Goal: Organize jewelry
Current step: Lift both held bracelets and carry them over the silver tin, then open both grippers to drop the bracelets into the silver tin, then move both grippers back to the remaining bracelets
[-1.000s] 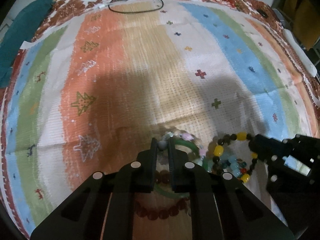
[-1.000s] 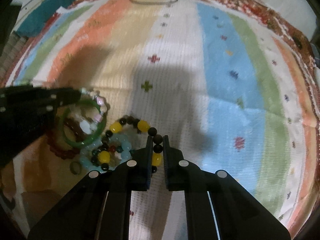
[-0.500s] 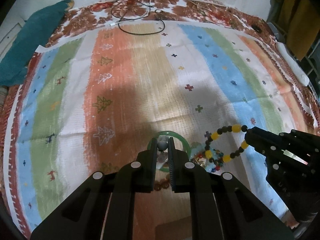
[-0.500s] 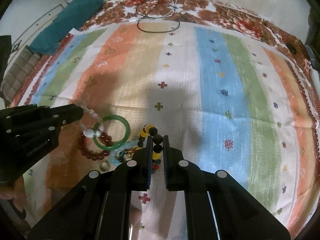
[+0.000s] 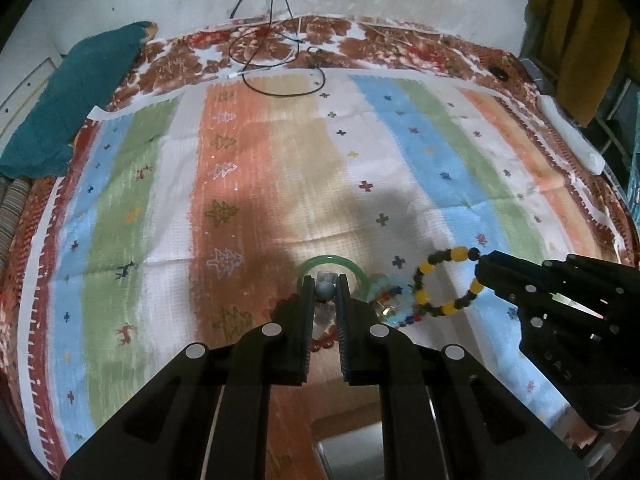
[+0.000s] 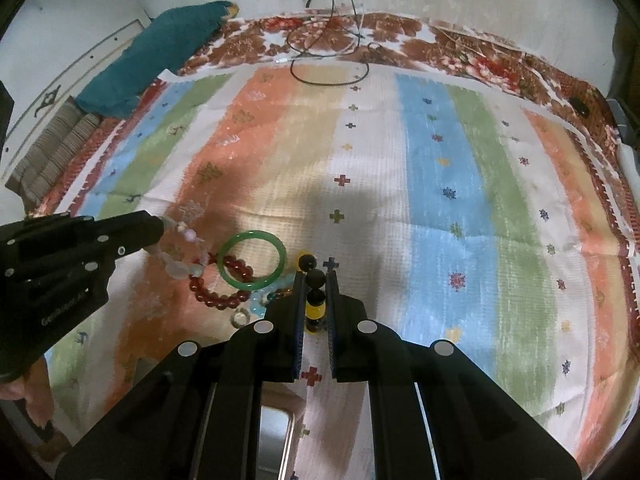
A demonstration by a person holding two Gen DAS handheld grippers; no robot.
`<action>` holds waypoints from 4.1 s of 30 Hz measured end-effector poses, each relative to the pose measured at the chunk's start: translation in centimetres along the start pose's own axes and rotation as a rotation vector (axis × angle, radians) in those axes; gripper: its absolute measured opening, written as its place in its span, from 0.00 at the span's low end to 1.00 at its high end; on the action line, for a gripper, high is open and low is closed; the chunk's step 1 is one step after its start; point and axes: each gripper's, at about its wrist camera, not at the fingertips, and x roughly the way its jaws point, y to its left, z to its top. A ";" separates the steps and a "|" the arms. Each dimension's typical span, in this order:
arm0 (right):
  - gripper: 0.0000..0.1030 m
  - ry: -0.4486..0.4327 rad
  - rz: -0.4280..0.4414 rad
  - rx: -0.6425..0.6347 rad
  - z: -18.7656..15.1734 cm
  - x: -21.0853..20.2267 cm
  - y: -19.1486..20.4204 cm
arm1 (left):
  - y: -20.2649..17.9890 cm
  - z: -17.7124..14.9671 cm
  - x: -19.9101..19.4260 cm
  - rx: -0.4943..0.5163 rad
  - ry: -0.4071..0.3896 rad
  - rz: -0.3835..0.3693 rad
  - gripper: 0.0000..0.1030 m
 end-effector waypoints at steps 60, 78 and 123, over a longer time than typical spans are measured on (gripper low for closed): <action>0.10 -0.135 0.088 -0.075 -8.5 -9.9 4.0 | -3.2 -10.3 -10.4 0.016 -0.128 -0.075 0.10; 0.42 -0.086 0.026 0.023 -7.6 -8.4 1.6 | -1.1 -9.7 -9.6 -0.071 -0.097 -0.019 0.44; 0.74 0.101 -0.026 -0.025 -2.4 0.5 0.9 | 2.3 -2.2 0.2 -0.071 0.018 0.121 0.78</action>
